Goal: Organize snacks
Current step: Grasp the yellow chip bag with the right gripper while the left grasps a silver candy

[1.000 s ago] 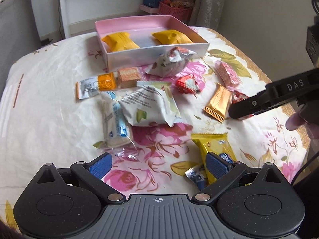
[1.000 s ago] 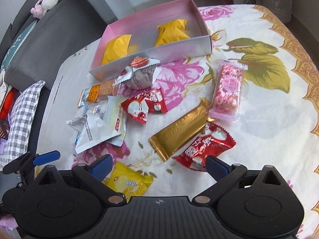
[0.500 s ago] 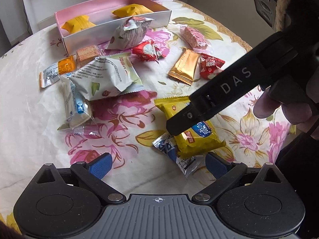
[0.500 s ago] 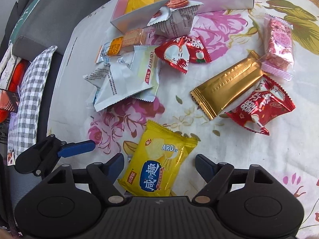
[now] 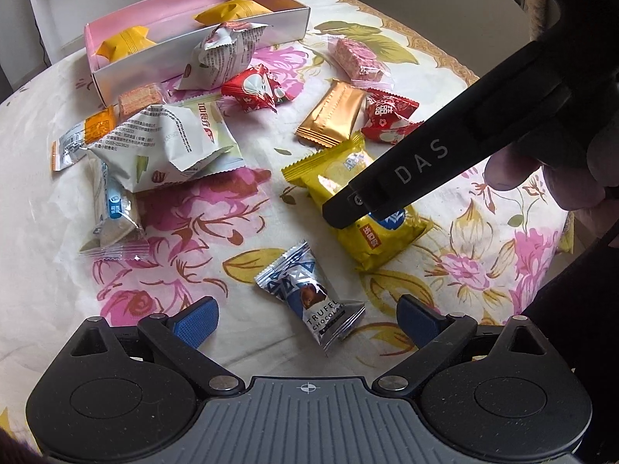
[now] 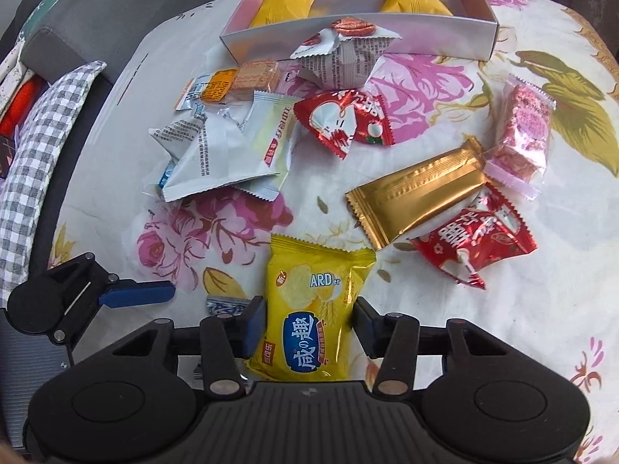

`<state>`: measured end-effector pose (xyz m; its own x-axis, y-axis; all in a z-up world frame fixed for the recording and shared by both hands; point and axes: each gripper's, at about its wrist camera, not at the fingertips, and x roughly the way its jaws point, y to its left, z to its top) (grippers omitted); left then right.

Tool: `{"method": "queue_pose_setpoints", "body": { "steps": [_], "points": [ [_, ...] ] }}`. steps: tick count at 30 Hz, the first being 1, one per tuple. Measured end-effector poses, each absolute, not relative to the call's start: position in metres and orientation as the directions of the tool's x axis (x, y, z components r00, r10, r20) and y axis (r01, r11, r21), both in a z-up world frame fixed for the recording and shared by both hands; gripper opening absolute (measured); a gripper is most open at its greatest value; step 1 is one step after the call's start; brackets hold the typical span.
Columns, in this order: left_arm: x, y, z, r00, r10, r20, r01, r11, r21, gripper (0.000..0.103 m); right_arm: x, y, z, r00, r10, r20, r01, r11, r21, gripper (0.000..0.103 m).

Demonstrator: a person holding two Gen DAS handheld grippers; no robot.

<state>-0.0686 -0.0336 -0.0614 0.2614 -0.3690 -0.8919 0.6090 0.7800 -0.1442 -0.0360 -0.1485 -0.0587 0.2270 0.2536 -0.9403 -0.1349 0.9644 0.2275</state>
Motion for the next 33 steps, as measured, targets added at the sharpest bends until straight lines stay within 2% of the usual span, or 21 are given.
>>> {"method": "queue_pose_setpoints", "body": {
  "steps": [5,8,10,16,26,31,33],
  "points": [
    [-0.066,-0.036,-0.064,0.273,-0.354,-0.895,0.588,0.797,-0.136,0.087,-0.035,-0.154,-0.057,0.265,0.18,-0.947,-0.171,0.976,0.137,0.041],
    [-0.065,-0.037,-0.065,0.3,-0.324,-0.897,0.585,0.805,-0.095,0.075,-0.032,-0.159,-0.058,0.256,0.195,-0.947,-0.154,0.975,0.159,0.046],
    [-0.065,-0.038,-0.064,0.322,-0.298,-0.899,0.589,0.806,-0.056,0.062,-0.031,-0.161,-0.06,0.248,0.195,-0.949,-0.14,0.976,0.164,0.054],
    [-0.063,-0.032,-0.062,0.337,-0.283,-0.898,0.579,0.814,-0.039,0.043,-0.031,-0.159,-0.062,0.241,0.203,-0.949,-0.126,0.976,0.177,0.062],
    [-0.054,-0.028,-0.062,0.348,-0.303,-0.887,0.54,0.839,-0.074,0.044,-0.035,-0.148,-0.065,0.247,0.177,-0.953,-0.18,0.974,0.135,0.07],
    [-0.056,-0.032,-0.063,0.364,-0.288,-0.886,0.545,0.837,-0.048,0.042,-0.042,-0.138,-0.068,0.264,0.138,-0.954,-0.254,0.965,0.07,0.069],
    [-0.056,-0.032,-0.063,0.368,-0.283,-0.886,0.544,0.838,-0.043,0.041,-0.044,-0.133,-0.069,0.279,0.11,-0.954,-0.28,0.959,0.028,0.065]
  ]
}}
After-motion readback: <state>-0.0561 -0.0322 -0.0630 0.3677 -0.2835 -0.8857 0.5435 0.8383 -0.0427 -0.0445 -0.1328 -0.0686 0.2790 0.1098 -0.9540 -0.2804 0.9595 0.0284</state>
